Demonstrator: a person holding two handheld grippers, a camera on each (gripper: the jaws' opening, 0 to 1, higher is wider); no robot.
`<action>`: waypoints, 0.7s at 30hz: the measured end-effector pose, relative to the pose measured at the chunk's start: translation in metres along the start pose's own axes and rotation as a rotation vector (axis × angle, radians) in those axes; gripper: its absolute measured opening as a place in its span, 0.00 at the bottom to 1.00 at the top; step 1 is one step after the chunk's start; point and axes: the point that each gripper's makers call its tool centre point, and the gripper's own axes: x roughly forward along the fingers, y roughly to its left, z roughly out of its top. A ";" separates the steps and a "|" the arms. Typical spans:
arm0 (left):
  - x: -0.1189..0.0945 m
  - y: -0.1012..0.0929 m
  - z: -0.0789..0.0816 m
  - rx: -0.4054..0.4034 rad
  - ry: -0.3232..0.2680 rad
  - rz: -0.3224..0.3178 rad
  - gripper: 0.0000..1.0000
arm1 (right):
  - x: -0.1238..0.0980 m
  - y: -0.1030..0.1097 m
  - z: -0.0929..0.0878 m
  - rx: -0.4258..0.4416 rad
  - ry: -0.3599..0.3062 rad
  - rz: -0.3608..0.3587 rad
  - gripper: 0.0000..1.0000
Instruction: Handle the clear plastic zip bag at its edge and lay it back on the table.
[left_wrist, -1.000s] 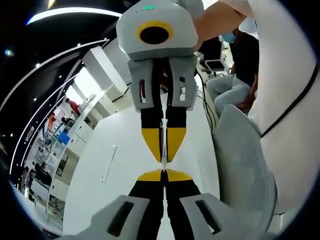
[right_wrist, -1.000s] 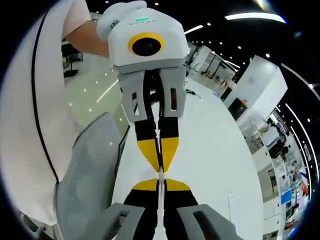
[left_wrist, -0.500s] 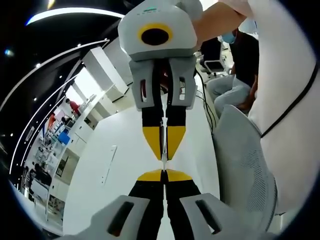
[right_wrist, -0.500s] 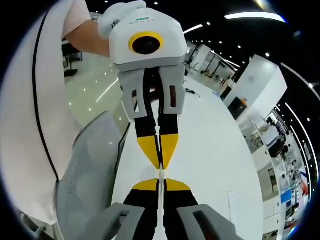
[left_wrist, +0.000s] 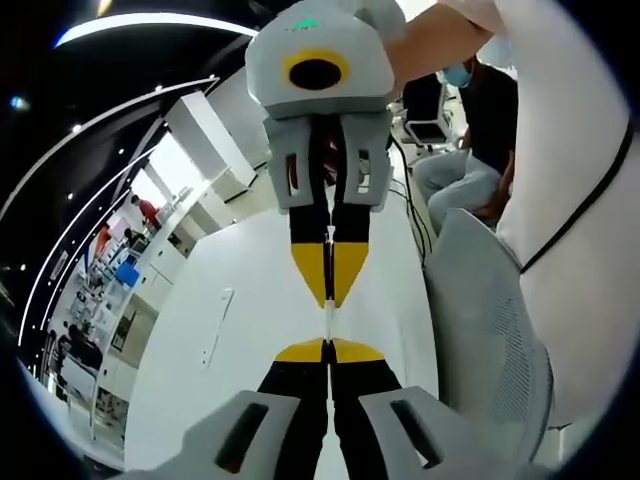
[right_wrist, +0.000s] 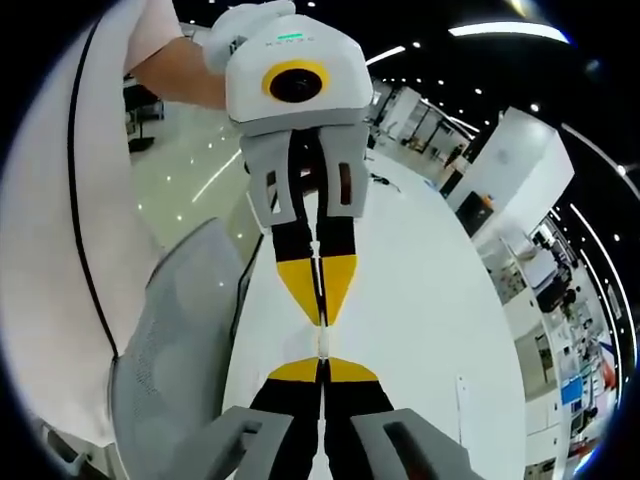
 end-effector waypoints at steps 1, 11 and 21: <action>0.000 -0.001 0.000 0.001 0.001 -0.006 0.00 | 0.000 0.001 0.000 -0.009 0.014 0.003 0.00; -0.002 0.000 0.000 0.006 -0.001 0.006 0.00 | 0.000 0.001 0.000 0.008 -0.004 0.003 0.00; -0.002 0.003 -0.004 -0.007 0.000 0.019 0.00 | 0.005 -0.001 0.004 0.041 -0.023 0.007 0.04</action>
